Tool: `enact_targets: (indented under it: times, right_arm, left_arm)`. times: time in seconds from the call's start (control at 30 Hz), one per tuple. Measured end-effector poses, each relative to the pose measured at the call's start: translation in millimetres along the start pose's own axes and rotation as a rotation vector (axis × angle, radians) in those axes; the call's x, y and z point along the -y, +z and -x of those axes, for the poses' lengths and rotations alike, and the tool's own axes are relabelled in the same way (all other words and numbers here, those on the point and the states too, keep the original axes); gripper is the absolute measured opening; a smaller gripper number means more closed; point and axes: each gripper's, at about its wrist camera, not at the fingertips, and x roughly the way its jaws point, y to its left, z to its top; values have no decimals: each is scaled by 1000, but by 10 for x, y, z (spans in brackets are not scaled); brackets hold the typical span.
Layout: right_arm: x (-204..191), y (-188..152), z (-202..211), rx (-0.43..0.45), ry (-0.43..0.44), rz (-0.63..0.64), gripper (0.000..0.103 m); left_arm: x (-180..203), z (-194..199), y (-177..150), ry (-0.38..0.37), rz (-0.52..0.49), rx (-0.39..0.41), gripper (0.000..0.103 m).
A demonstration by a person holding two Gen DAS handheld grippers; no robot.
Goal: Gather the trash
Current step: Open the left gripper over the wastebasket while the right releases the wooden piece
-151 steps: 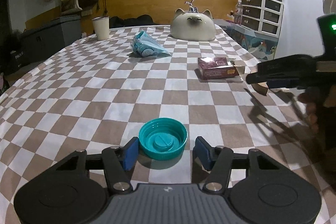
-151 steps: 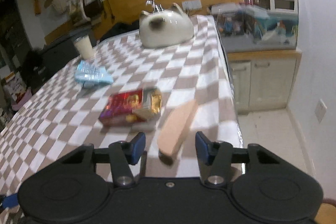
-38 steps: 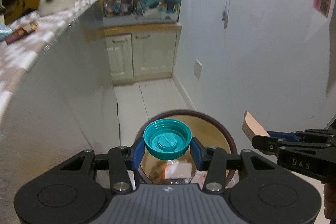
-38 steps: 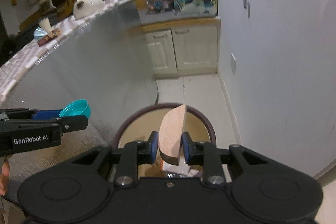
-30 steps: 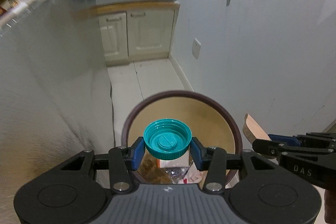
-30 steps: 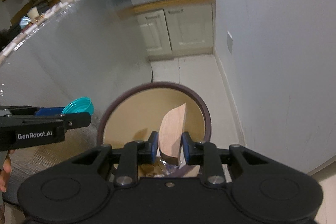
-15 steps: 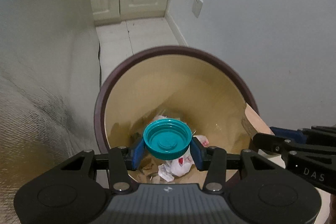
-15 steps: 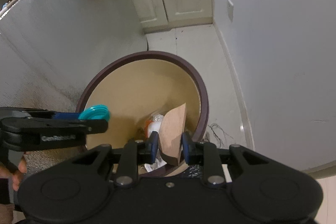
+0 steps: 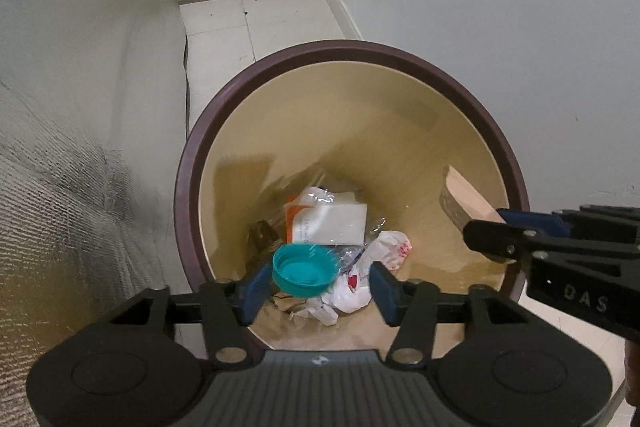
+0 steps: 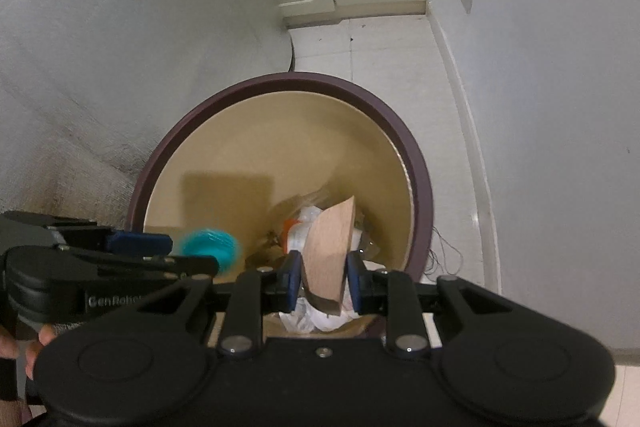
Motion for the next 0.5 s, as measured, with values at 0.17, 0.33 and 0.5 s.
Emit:
enact_targets:
  times: [0.17,0.33,0.5]
  right_arm:
    - [-37,66,-84,-25,10,22,25]
    - [-37,74,-153,-64,31,22,26]
    - [-68,79,-142,-101,19,57,33]
  left_arm:
    - [-38,-9,45,14,9,5,63]
    - [-74,3,50,29,14,3,68]
    - [-51,28,45,31,11,-6,71]
